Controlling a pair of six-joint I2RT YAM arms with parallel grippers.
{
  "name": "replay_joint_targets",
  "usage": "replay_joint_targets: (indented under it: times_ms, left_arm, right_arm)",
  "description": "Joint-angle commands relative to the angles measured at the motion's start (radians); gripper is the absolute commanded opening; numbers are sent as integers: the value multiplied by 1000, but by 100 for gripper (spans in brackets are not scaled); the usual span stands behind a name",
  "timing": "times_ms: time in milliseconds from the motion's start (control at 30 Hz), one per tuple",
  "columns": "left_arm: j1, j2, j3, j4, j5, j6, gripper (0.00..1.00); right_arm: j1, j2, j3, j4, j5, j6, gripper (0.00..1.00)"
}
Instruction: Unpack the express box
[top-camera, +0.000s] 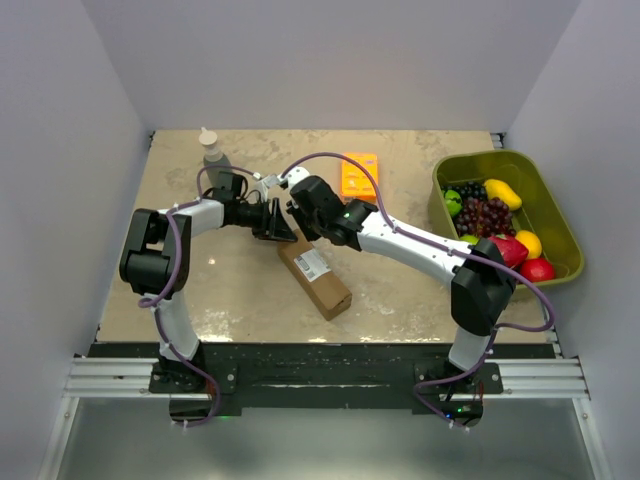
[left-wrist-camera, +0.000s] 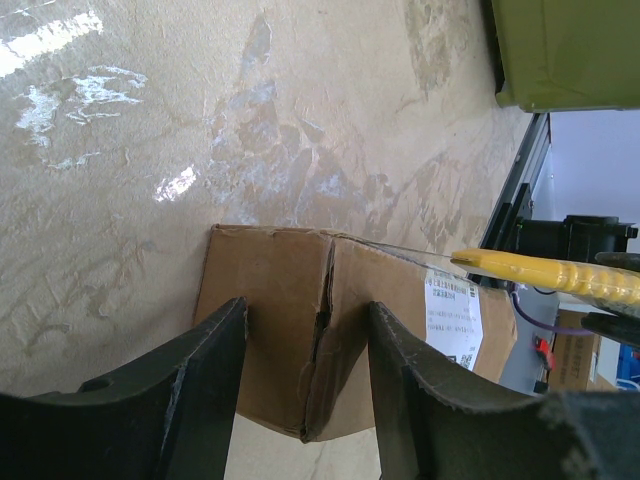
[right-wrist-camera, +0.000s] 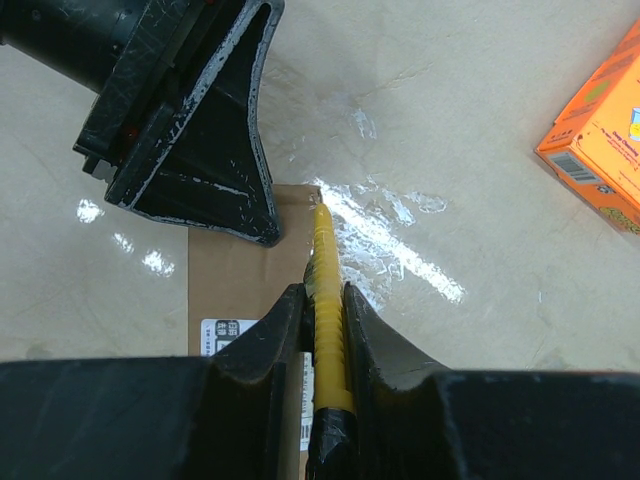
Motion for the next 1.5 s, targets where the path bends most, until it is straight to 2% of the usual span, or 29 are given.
replay_joint_targets:
  times_ms: [0,1133,1467]
  left_arm:
    - [-24,99,-69,-131,-242,67,0]
    - [-24,108,-68,-131,-237,70,0]
    - [-26,100,-71,-131,-269,69,0]
  right_arm:
    - [-2,-5,40,12,1,-4,0]
    - [-15,43,43,11,-17,-5,0]
    - [-28,66,56,-24,-68,-11,0]
